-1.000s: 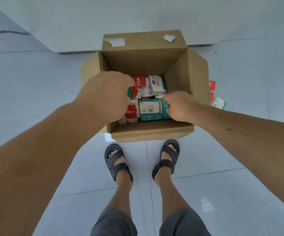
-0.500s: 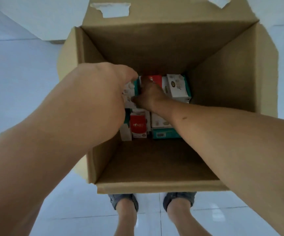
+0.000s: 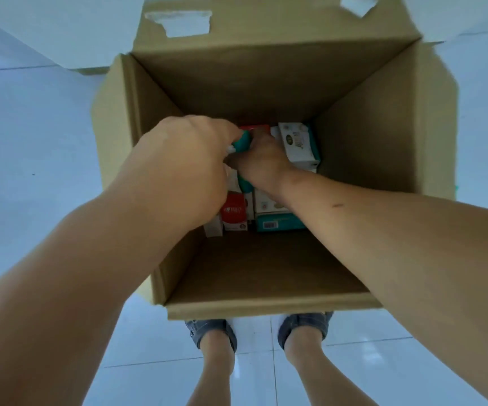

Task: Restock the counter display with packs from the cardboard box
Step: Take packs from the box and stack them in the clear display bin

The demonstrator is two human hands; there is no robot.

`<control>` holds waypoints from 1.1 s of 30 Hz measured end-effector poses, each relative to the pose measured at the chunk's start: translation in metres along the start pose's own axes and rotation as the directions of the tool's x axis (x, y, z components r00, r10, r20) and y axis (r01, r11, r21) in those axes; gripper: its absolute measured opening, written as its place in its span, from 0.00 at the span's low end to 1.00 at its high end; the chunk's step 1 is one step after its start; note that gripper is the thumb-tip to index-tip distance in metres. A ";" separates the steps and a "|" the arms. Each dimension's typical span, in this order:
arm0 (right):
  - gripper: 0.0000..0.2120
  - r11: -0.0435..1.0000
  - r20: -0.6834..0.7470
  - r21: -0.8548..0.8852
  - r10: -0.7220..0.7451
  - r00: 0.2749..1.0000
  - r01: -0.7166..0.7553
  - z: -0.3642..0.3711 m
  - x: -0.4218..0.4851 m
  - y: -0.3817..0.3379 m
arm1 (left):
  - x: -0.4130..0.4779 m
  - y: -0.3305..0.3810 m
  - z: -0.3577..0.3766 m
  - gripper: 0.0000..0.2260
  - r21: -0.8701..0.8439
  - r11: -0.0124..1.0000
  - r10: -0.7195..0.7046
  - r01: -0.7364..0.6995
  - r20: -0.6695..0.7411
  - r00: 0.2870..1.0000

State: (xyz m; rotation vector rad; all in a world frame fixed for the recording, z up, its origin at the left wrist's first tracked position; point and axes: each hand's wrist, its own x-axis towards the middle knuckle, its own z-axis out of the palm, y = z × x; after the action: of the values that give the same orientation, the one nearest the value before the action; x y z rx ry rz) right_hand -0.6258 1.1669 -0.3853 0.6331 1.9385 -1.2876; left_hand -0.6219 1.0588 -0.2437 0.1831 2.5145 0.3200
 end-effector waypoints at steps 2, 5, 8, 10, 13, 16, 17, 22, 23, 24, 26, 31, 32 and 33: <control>0.27 0.999 -0.022 0.021 -0.032 0.999 0.032 -0.020 -0.031 -0.004 | -0.007 0.004 -0.005 0.18 0.032 0.999 0.011 -0.012 0.019 1.000; 0.27 0.997 -0.034 0.008 -0.072 0.997 0.072 -0.049 -0.083 -0.016 | -0.025 0.016 -0.022 0.23 0.063 0.998 0.005 -0.009 0.065 0.998; 0.28 0.994 -0.079 0.073 -0.071 0.994 0.077 -0.075 -0.138 -0.030 | -0.052 0.031 -0.045 0.21 0.009 0.998 0.054 -0.054 0.015 0.998; 0.26 0.993 -0.109 0.102 -0.055 0.993 0.066 -0.091 -0.175 -0.044 | -0.074 0.043 -0.066 0.20 -0.012 0.998 0.069 -0.069 -0.011 0.998; 0.21 0.982 -0.092 0.173 -0.066 0.993 0.082 -0.116 -0.234 -0.076 | -0.113 0.061 -0.112 0.20 -0.055 0.994 0.086 -0.089 -0.050 0.995; 0.21 0.961 -0.090 0.226 -0.143 0.986 0.160 -0.140 -0.297 -0.118 | -0.156 0.079 -0.169 0.22 -0.071 0.989 0.120 -0.127 -0.087 0.989; 0.23 0.948 -0.085 0.254 -0.175 0.981 0.191 -0.147 -0.319 -0.134 | -0.170 0.085 -0.190 0.23 -0.077 0.987 0.133 -0.141 -0.100 0.986; 0.30 0.879 -0.069 0.371 -0.296 0.953 0.300 -0.174 -0.427 -0.204 | -0.242 0.123 -0.293 0.22 -0.100 0.969 0.202 -0.227 -0.215 0.956; 0.30 0.857 -0.087 0.409 -0.306 0.948 0.314 -0.179 -0.446 -0.217 | -0.257 0.130 -0.314 0.22 -0.124 0.961 0.212 -0.247 -0.243 0.947; 0.29 0.833 -0.105 0.443 -0.318 0.942 0.331 -0.184 -0.465 -0.231 | -0.270 0.137 -0.334 0.22 -0.146 0.955 0.215 -0.260 -0.264 0.940; 0.28 0.777 -0.142 0.509 -0.349 0.926 0.371 -0.194 -0.501 -0.258 | -0.295 0.149 -0.373 0.23 -0.144 0.947 0.233 -0.286 -0.302 0.924; 0.35 0.624 -0.235 0.604 -0.456 0.859 0.496 -0.219 -0.582 -0.327 | -0.348 0.169 -0.468 0.25 -0.210 0.908 0.250 -0.363 -0.423 0.871; 0.34 0.604 -0.246 0.603 -0.481 0.842 0.521 -0.224 -0.595 -0.340 | -0.357 0.172 -0.486 0.25 -0.220 0.900 0.253 -0.377 -0.442 0.860; 0.30 0.586 -0.259 0.599 -0.503 0.825 0.545 -0.228 -0.609 -0.353 | -0.365 0.176 -0.502 0.24 -0.225 0.891 0.260 -0.394 -0.458 0.850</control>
State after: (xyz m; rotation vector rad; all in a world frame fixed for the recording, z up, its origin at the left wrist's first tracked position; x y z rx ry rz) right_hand -0.5674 1.2351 0.3490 0.4121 1.7478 -2.4233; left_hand -0.6026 1.0610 0.4016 0.4694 2.7962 0.9880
